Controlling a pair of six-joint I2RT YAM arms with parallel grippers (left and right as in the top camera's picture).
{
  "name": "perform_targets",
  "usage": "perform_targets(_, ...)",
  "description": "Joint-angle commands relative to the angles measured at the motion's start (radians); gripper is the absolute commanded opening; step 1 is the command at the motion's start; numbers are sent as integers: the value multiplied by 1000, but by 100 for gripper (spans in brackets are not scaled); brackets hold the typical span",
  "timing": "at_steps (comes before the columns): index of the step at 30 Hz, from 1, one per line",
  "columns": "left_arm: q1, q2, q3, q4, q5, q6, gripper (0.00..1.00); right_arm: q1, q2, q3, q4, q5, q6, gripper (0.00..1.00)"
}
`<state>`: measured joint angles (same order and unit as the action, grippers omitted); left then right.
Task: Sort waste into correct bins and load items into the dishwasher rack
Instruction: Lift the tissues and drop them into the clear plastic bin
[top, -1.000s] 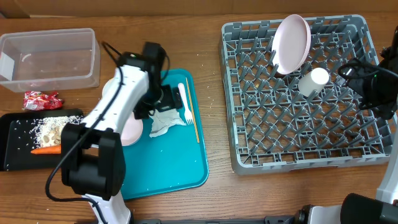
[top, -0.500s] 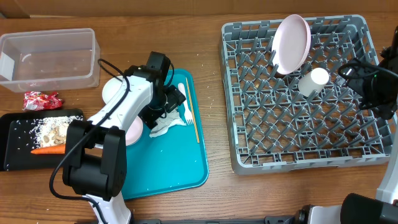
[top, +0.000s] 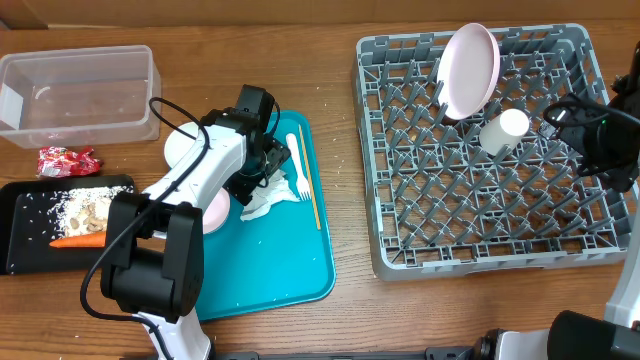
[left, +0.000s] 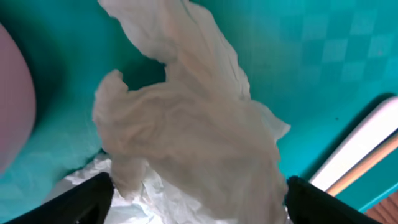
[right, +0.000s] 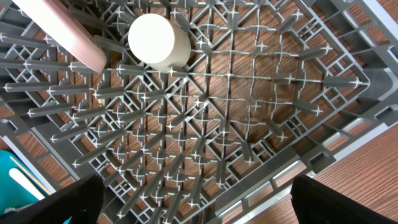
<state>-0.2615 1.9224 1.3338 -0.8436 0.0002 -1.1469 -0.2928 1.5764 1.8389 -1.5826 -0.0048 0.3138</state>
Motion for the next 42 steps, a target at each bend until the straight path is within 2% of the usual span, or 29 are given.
perform_targets(1, -1, -24, -3, 3, -63, -13, 86, 2, -8, -1, 3, -8, 1, 100)
perform_targets(3, -1, -20, -3, 4, -63, -13, 83, 2, -8, -1, 4, -8, 1, 100)
perform_targets(7, -1, -2, -4, 4, -61, -13, 71, 2, -8, 0, 4, -8, 1, 100)
perform_targets(10, -1, 16, -3, 3, -55, 8, 50, 2, -8, -1, 3, -8, 1, 100)
perform_targets(11, -1, 17, -3, 4, -55, 26, 37, 2, -8, -1, 4, -8, 1, 100)
perform_targets(14, -1, 17, -2, 7, -55, 71, 15, 2, -8, -1, 3, -8, 1, 100)
perform_targets(15, -1, 17, 2, 6, -55, 94, 4, 2, -8, -1, 4, -8, 1, 100)
perform_targets(20, -1, 5, 32, -16, 4, 156, 4, 2, -8, -1, 3, -8, 1, 100)
perform_targets(25, -4, -23, 134, -107, 69, 195, 4, 2, -8, -1, 3, -8, 1, 100)
perform_targets(33, -16, -42, 361, -308, 70, 215, 4, 2, -8, 0, 4, -8, 1, 100)
perform_targets(39, -13, -42, 448, -336, 61, 236, 4, 2, -8, -1, 3, -8, 1, 100)
perform_targets(42, 2, -42, 506, -327, 10, 264, 4, 2, -8, -1, 4, -8, 1, 100)
